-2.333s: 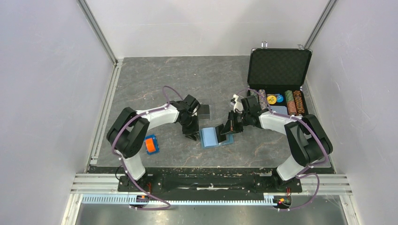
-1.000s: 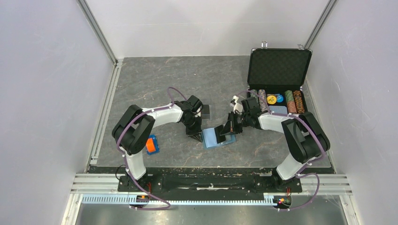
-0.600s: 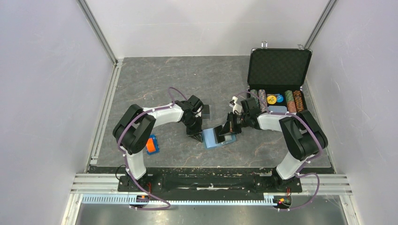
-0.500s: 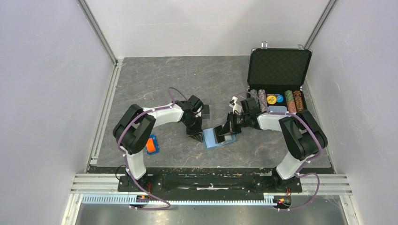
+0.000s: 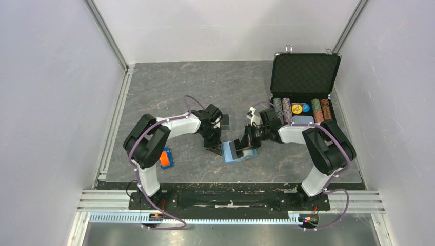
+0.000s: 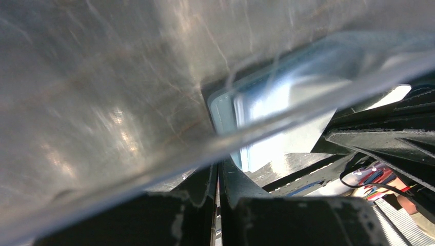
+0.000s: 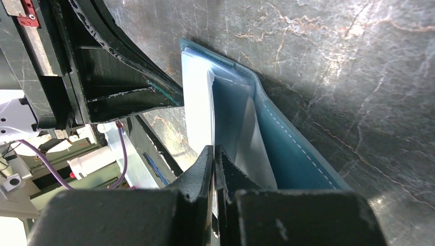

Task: Put the credit cards into the card holder
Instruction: Insert the credit card into the card holder.

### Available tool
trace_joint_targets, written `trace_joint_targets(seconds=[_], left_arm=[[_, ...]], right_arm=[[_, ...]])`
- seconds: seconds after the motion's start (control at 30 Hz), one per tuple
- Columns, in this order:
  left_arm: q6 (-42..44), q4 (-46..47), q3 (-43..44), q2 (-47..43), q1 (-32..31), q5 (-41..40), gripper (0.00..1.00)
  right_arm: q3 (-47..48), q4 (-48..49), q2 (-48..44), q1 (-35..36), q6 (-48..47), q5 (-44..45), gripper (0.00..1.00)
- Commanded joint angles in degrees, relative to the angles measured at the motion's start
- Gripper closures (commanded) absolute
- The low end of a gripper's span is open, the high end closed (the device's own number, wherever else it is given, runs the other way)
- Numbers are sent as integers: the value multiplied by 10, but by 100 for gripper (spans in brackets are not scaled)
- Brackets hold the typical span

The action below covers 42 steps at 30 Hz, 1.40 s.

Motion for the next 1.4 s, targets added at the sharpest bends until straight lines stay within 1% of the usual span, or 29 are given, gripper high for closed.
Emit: trace_joint_targets(seconds=[0.0,0.1,0.2,0.23,0.5,0.6,0.77,0.87,1.03,1.13,1.27,1.37], left_arm=[[13,16,0,30,-12,-21,95],[12,16,0,30,-13,-21,95],[11,16,0,31,-13,-21,95],[11,16,1,31,-12,-21,95],[10,16,1,33,-13,-21,96],[10,16,3,34,-13,-20,96],[11,13,8,36,-13,-20,97],[10,13,10,36,-14,-20,97],[5,13,20,38,-15,-14,98],[3,13,28,41,-17,-11,98],[0,13,37,44,-18,-8,98],[0,13,42,46,-20,-6,98]], right_arm=[[-1,7,12,16,9,10,96],[-1,4,10,17,9,15,94],[9,-22,6,18,-3,27,90],[14,-39,3,18,-9,32,87],[72,-171,-3,29,-77,109,67],[87,-192,-2,35,-89,123,61],[104,-215,5,45,-100,135,48],[105,-211,8,51,-99,127,43],[109,-188,21,59,-78,90,40],[106,-169,27,64,-59,69,41],[95,-150,42,65,-30,48,45],[88,-134,51,64,-10,38,51]])
